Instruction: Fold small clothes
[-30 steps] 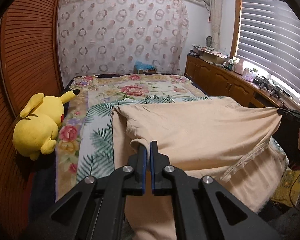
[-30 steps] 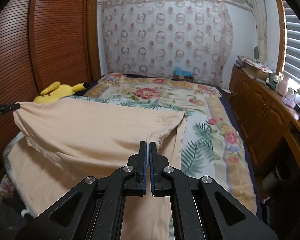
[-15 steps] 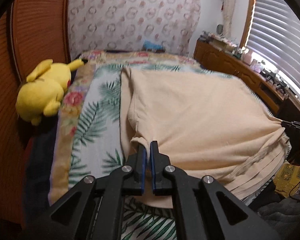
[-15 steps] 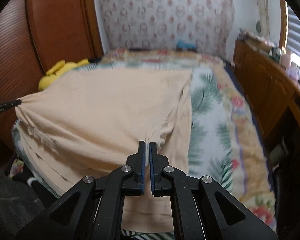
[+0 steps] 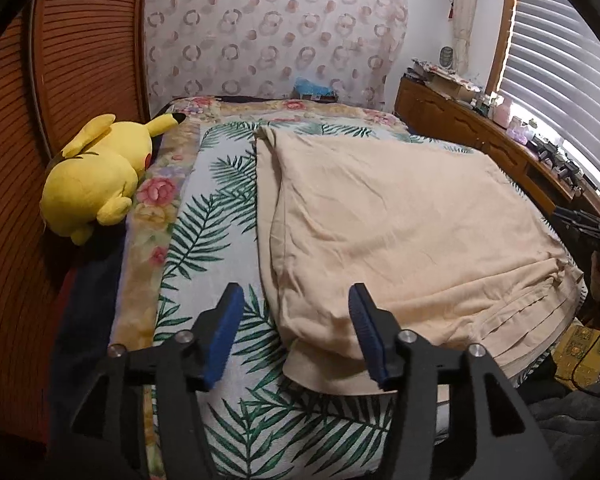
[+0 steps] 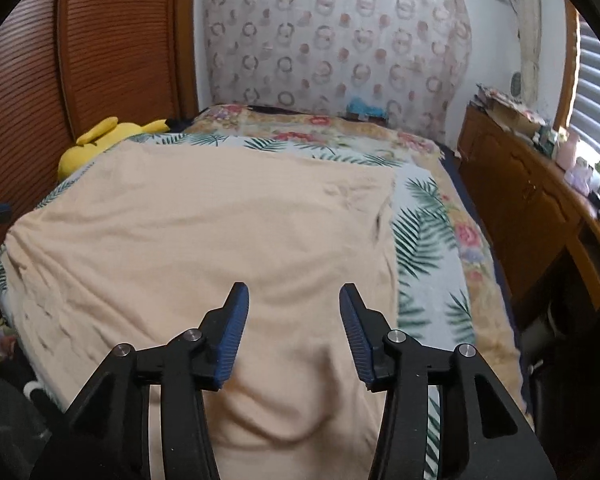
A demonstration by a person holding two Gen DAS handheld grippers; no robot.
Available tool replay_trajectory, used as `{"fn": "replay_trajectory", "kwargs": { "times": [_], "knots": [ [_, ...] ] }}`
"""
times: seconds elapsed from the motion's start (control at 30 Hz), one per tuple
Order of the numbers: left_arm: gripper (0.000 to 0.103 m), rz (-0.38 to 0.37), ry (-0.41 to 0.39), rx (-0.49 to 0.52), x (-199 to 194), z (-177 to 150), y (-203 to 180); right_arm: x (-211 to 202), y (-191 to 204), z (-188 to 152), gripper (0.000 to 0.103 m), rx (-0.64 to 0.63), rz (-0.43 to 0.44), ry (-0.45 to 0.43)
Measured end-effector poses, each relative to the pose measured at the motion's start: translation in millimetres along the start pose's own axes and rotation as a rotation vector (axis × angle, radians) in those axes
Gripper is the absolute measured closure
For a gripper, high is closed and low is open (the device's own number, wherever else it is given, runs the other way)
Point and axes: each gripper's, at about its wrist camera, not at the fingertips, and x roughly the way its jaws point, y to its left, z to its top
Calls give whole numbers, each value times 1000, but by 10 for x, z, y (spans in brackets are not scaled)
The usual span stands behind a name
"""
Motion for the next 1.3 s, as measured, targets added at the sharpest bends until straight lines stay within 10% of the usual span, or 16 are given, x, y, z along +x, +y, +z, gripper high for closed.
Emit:
{"fn": "replay_trajectory", "kwargs": {
  "times": [1.3],
  "knots": [
    [49, -32, 81, -67, 316, -234, -89, 652, 243, -82, 43, -29, 80, 132]
  ]
}}
